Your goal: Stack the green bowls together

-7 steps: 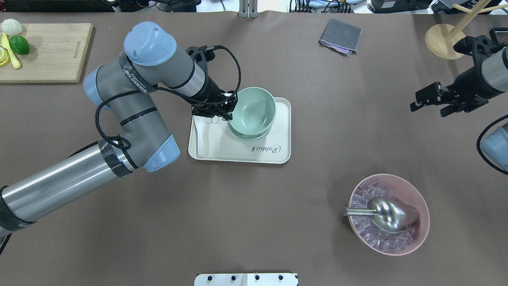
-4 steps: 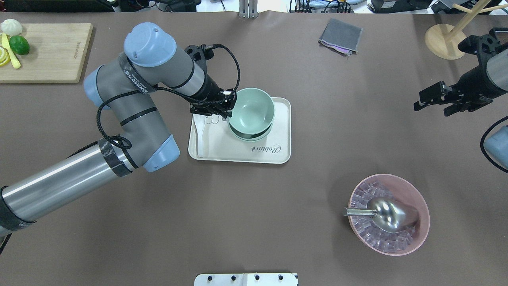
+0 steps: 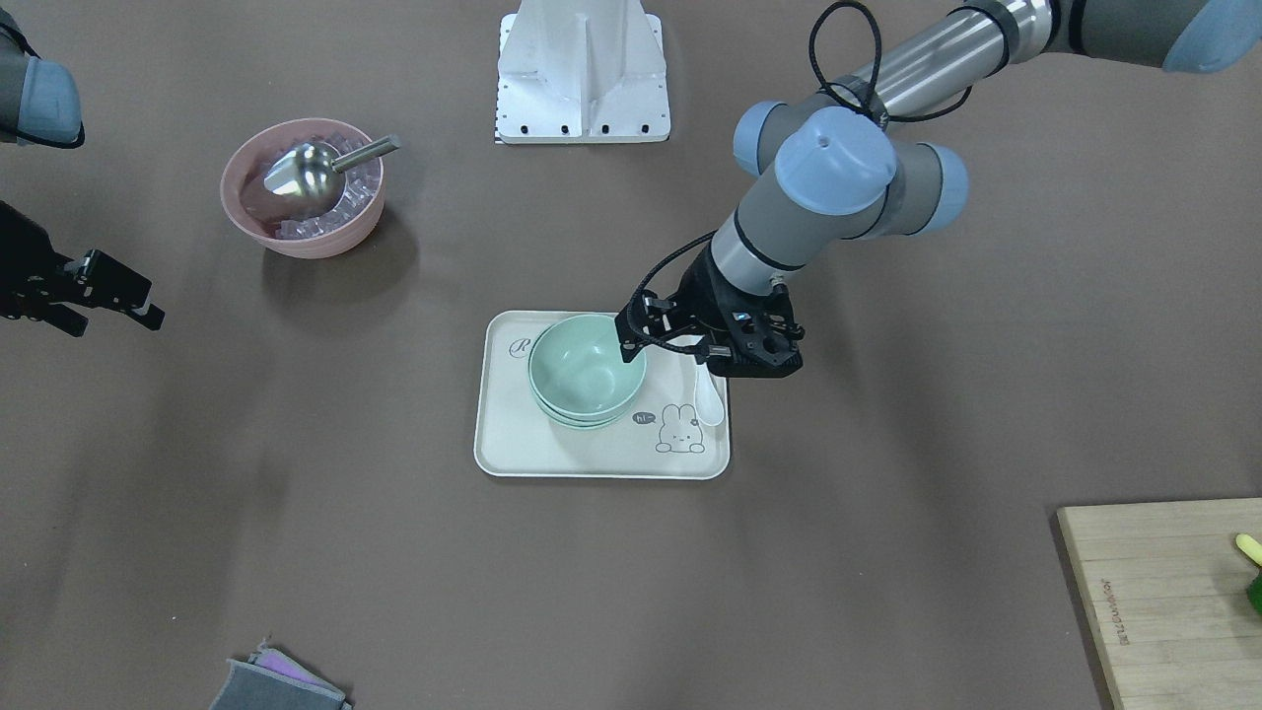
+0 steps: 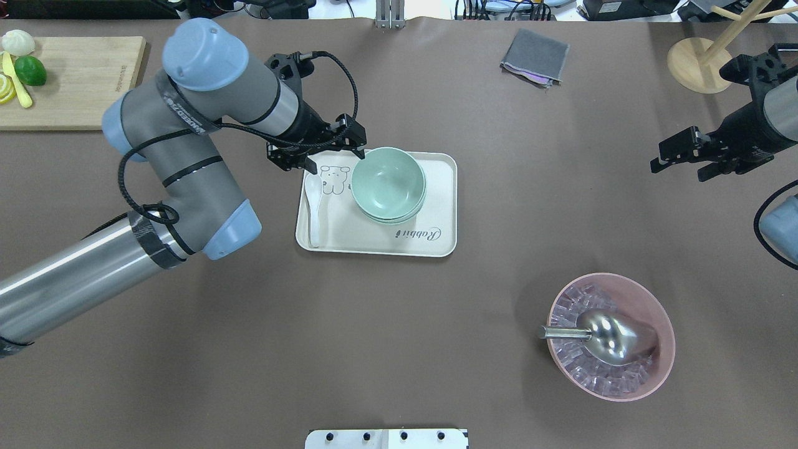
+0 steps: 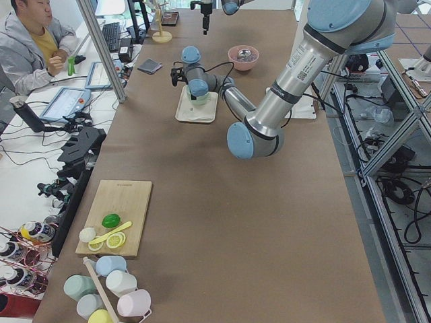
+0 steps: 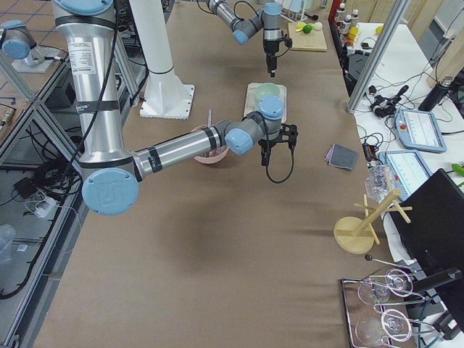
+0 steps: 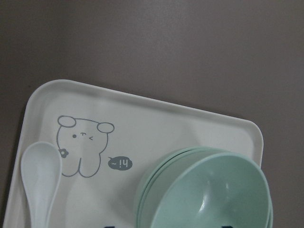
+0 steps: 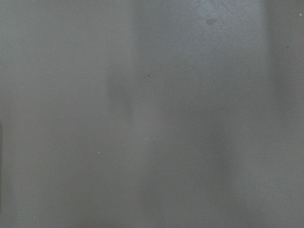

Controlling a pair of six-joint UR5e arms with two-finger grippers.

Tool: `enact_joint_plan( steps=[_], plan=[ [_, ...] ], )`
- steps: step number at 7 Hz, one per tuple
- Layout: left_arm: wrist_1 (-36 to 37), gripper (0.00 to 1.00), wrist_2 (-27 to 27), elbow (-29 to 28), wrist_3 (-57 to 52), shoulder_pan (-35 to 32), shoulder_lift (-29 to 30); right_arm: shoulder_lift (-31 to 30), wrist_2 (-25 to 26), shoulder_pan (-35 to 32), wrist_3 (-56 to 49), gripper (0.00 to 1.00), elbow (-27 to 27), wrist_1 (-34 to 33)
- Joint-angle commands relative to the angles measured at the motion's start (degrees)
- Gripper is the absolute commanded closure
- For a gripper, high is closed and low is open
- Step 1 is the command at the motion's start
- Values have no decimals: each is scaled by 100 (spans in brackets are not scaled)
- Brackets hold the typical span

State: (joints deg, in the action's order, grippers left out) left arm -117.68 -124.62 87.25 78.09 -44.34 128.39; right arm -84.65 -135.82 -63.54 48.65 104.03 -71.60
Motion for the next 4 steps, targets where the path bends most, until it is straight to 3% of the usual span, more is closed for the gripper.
enact_joint_plan(
  steps=[1,3,4],
  plan=[
    [34,1,-666,1166,-858,-757,-1310,-130,3,-237,-291,0,-6,-29],
    [43,1,-721,1556,-2884,-1362,-2725,-411,29,-780,-1474,0,-215,-65],
    [43,1,-1087,1662,-4140,-1924,-3480,-569,46,-1122,-2116,0,-391,-65]
  ],
)
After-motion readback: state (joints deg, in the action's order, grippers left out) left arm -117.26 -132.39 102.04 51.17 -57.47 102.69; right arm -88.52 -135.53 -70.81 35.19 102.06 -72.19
